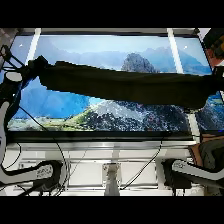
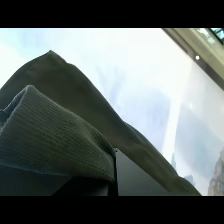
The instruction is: Fold the clothes and pants, and hang the long-sleeved shirts on hangers.
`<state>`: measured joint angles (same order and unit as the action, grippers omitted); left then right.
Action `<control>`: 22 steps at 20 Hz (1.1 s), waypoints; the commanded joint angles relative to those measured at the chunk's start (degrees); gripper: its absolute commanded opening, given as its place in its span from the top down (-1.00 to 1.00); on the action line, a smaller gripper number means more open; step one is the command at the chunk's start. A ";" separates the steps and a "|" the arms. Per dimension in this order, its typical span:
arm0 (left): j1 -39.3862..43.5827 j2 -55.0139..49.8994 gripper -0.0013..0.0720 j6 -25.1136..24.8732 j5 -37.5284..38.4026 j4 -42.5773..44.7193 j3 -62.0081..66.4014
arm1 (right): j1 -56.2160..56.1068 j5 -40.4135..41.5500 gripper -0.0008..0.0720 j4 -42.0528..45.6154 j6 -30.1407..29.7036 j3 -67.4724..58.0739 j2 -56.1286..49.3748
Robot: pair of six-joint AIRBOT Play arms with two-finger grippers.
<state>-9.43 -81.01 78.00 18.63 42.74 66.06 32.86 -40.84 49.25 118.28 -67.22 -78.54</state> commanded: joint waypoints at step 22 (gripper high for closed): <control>2.23 -20.57 0.58 5.77 -16.48 -12.07 13.97 | -6.84 1.20 0.13 2.23 13.31 -25.53 -26.67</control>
<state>-8.05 -100.22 83.79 7.75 33.52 79.72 27.22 -39.40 51.62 131.61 -87.35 -101.58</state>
